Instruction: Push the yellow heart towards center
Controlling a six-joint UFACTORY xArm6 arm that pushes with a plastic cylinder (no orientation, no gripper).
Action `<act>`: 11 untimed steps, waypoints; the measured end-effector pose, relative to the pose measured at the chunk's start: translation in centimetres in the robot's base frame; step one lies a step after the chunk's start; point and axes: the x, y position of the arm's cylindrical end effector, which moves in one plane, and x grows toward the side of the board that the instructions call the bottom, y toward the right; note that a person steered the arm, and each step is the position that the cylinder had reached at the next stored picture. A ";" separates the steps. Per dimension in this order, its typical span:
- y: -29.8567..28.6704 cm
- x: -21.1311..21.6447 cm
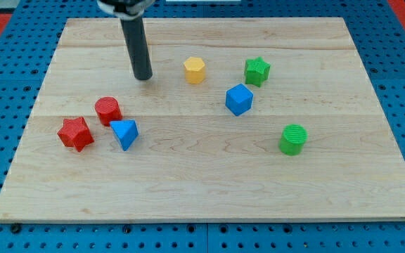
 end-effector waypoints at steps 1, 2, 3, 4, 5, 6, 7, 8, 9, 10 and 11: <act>1.0 -3.0; 3.1 -6.8; -0.2 -10.4; -5.1 -10.2; -3.5 -8.6; 1.2 -8.6; 3.1 -7.4; 2.0 -5.7; 1.2 -3.4; 0.9 -0.9; 1.1 0.0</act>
